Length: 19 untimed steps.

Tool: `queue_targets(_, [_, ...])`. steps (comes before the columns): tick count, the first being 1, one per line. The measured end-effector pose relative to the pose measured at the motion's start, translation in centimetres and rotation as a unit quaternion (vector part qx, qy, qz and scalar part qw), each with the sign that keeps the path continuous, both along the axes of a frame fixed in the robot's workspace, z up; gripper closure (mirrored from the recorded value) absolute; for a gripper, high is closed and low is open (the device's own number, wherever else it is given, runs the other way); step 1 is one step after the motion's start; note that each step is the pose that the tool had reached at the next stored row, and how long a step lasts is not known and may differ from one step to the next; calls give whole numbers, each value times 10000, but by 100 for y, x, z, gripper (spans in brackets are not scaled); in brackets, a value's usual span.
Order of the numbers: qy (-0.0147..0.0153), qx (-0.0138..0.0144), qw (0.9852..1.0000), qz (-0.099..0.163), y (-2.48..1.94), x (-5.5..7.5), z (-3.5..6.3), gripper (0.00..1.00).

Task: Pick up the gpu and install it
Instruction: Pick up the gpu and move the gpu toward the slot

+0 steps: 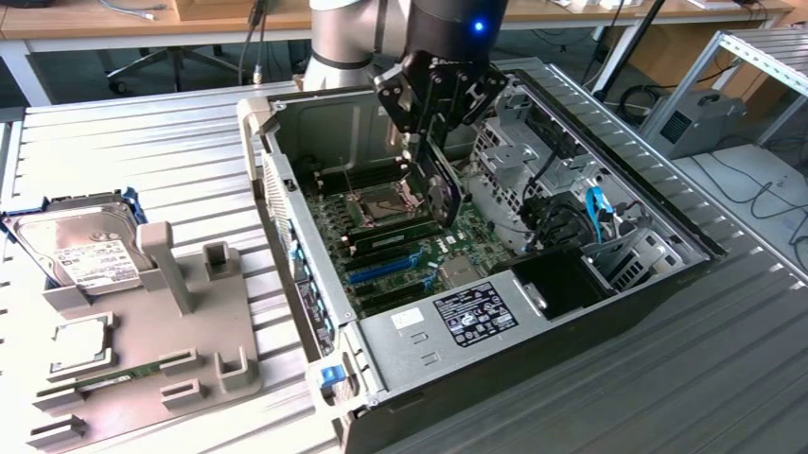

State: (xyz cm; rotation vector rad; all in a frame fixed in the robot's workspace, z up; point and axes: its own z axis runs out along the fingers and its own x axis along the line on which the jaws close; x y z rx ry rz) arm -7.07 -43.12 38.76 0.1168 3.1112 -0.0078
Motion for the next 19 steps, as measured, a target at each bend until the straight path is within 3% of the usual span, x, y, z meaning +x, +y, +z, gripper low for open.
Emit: queue_targets(19, [0,0,10000,1,14,113,-38,74])
